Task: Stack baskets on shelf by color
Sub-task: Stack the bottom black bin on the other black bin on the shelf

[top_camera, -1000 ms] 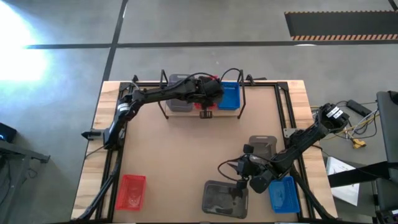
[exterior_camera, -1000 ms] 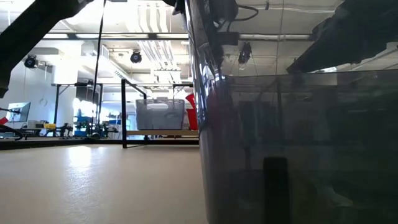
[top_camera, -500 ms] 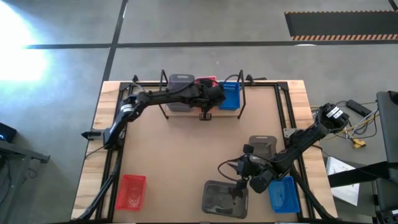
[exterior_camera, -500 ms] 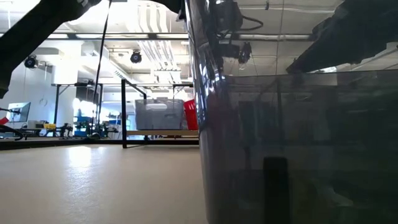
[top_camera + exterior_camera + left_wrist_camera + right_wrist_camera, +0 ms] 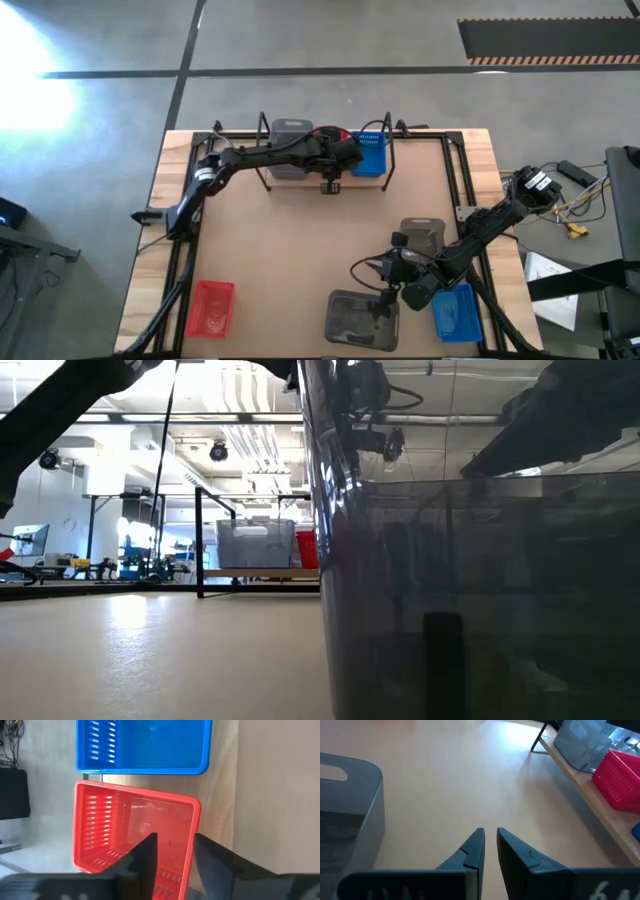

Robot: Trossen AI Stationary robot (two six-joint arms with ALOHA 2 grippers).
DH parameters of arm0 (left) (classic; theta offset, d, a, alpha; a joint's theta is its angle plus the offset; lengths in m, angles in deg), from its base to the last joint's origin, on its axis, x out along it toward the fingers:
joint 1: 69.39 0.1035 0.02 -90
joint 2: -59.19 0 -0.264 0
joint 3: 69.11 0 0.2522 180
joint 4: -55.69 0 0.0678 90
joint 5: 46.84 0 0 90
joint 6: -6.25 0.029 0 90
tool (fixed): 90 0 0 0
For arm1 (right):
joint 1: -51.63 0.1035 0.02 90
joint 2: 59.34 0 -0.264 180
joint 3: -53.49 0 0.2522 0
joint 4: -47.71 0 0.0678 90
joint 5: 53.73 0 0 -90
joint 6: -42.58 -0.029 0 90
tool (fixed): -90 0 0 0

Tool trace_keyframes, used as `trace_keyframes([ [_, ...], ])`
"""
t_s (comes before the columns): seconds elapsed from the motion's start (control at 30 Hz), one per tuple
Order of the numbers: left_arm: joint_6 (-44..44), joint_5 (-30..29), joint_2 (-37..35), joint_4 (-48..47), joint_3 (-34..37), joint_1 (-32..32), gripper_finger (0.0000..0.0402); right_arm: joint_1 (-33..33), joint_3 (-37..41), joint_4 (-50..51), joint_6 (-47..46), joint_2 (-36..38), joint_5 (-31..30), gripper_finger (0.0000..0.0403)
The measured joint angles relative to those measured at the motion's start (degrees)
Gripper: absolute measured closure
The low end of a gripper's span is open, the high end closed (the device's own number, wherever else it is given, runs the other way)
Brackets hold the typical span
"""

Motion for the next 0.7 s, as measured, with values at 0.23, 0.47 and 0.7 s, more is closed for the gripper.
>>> trace_keyframes([
  [0.23,-1.5,0.3,-6.3,-4.6,0.7,-1.8,0.0261,0.0,0.5,0.2,-1.8,0.0,0.0,0.036],
  [0.47,-9.5,5.3,-20.7,-3.1,16.9,-2.6,0.0261,-0.2,4.6,0.3,-9.5,0.0,-1.8,0.036],
  [0.7,-18.0,5.2,-41.4,9.7,44.2,-4.9,0.026,-0.2,5.6,-1.5,-9.4,0.0,-3.7,0.036],
])
